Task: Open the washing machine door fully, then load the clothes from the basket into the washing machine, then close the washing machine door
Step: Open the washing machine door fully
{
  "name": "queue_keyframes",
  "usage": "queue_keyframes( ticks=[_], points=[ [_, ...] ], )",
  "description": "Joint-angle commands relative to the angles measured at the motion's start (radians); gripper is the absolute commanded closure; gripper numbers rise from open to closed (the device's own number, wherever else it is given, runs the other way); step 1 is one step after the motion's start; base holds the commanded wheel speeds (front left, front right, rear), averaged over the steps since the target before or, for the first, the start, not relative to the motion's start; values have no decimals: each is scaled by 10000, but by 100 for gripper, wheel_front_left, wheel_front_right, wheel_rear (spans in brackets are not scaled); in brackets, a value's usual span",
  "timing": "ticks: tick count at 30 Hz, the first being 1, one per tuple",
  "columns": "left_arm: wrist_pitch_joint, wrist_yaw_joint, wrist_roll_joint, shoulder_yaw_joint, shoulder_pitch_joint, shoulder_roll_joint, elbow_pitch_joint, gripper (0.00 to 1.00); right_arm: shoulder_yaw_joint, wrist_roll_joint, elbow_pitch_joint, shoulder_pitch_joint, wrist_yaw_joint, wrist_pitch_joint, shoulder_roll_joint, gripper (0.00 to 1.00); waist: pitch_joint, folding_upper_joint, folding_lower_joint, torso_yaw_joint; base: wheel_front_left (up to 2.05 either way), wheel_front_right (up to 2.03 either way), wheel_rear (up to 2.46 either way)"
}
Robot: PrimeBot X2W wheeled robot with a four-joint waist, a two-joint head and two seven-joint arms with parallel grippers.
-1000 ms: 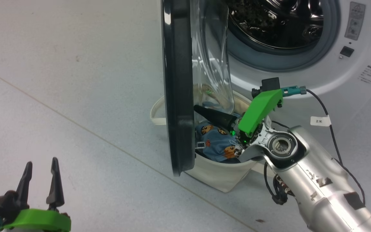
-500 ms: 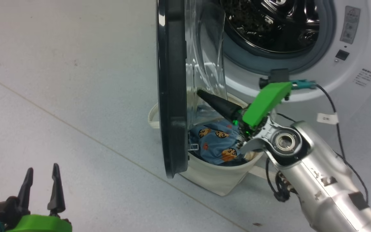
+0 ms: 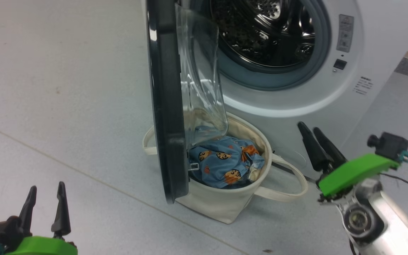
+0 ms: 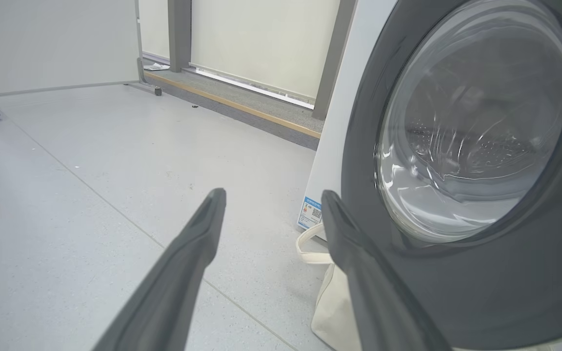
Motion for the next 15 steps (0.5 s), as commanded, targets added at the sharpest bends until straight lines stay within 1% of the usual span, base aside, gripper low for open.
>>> queue_keyframes(
  ticks=[1, 4, 7, 11, 15],
  points=[
    [-30, -6, -62, 278, -312, 228, -387, 0, 64, -257, -297, -45, 12, -263, -103, 0, -56, -1, 1, -106, 0, 0, 0],
    [-6, 20, -77, 248, -262, 237, -451, 0, 286, -1937, -64, 338, 12, -1316, -483, 0, -77, -1, 1, -277, 0, 0, 0],
    [-3, 44, -102, 210, -236, 225, -477, 0, 360, -3431, 307, 612, 12, -1904, -579, 0, -79, -1, 1, -409, 0, 0, 0],
    [-7, 60, -140, 142, -243, 193, -467, 0, 32, -4731, 760, 1060, 12, -2165, -199, 0, -83, -1, 1, -512, 0, 0, 0],
    [-16, 81, -166, 98, -263, 204, -454, 0, -557, -5539, 773, 1481, 12, -2214, 274, 0, -75, -1, 1, -583, 0, 0, 0]
  ],
)
